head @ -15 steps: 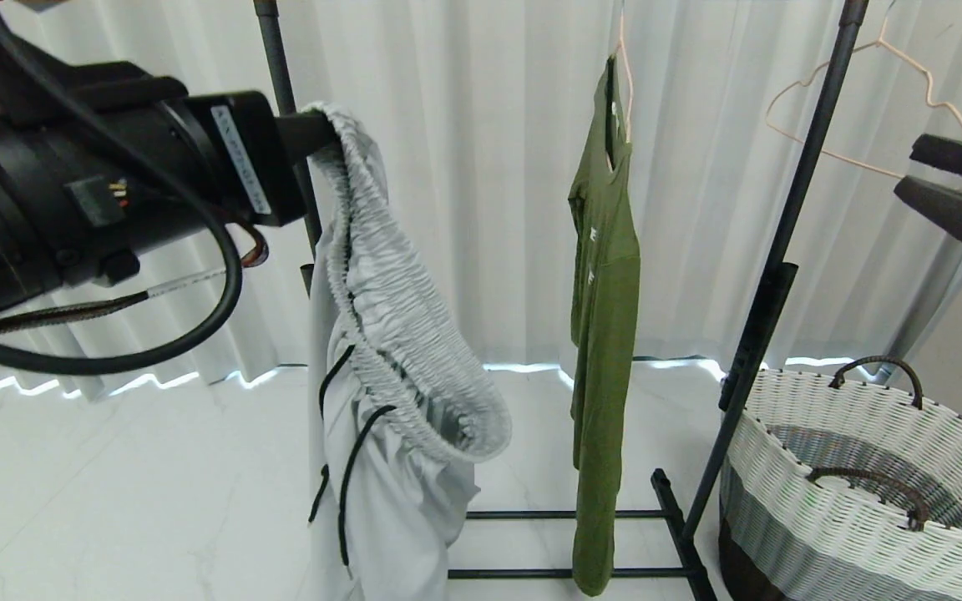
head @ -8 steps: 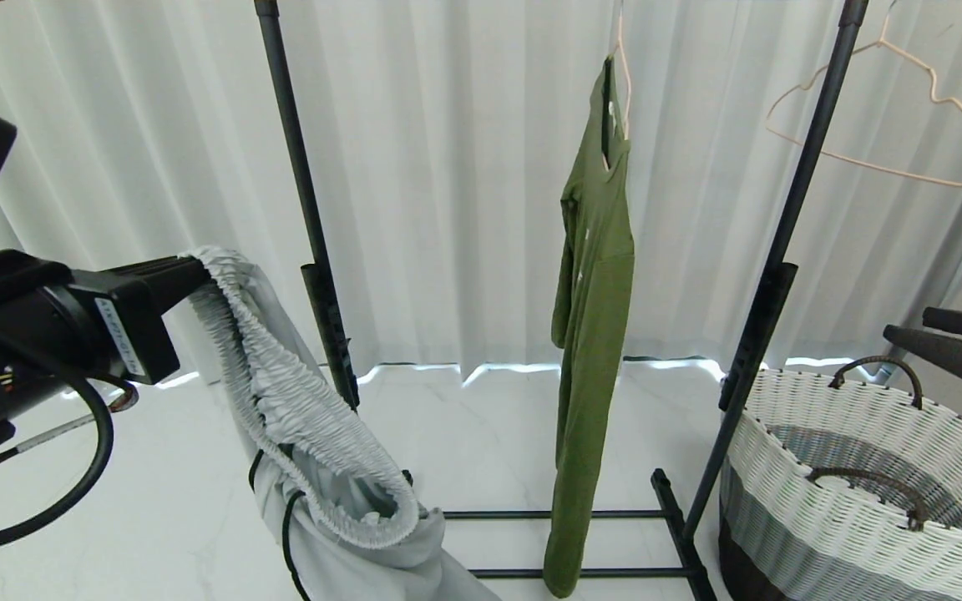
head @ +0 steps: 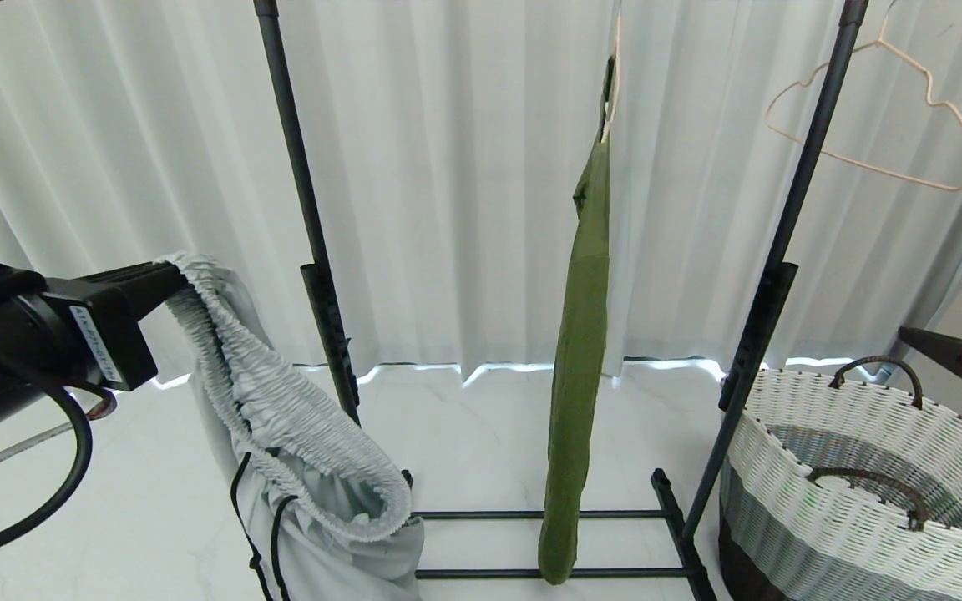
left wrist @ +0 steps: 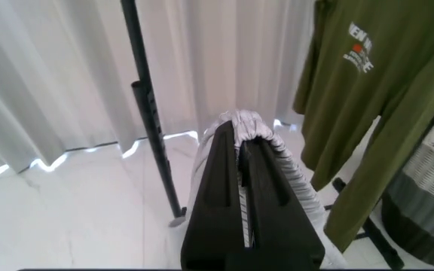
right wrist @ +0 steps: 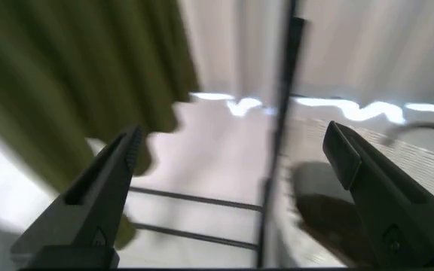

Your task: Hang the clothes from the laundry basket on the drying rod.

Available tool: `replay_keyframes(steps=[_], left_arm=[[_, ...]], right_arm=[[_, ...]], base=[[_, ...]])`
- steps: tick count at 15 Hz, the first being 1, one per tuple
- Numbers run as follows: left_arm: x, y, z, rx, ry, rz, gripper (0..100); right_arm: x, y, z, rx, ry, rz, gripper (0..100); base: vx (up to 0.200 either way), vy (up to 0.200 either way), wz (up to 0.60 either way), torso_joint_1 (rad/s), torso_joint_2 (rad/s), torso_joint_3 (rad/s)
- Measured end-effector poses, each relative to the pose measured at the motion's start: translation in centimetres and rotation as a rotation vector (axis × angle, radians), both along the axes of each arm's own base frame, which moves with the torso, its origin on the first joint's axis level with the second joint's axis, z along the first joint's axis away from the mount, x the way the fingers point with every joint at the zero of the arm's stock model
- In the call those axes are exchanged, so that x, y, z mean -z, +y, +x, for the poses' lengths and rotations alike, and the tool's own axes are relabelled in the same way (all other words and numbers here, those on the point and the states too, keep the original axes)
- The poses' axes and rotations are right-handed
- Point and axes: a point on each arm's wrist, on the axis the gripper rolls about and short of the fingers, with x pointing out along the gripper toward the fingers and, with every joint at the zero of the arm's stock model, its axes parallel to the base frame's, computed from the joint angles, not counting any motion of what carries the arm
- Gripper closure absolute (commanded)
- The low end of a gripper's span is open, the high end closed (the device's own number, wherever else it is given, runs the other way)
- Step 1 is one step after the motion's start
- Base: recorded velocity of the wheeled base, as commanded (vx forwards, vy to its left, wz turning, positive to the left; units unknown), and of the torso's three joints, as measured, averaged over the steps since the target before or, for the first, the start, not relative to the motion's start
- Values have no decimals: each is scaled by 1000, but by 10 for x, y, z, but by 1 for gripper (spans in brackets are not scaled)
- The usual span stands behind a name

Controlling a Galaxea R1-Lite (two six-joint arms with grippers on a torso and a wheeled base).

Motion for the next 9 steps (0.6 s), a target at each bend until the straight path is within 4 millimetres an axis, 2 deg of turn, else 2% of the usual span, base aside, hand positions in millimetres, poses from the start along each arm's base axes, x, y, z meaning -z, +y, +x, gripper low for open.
replay_keyframes(steps=[3,9], left_arm=[[1,10,2,-67,3,0,100],[6,16,4,-101,17,8,100]], right_arm=[[13,-4,-6,200,18,-161,0],[30,1,-30,221,-40,-194,0]], base=[[0,0,0,0,0,0],[0,0,0,0,0,0]])
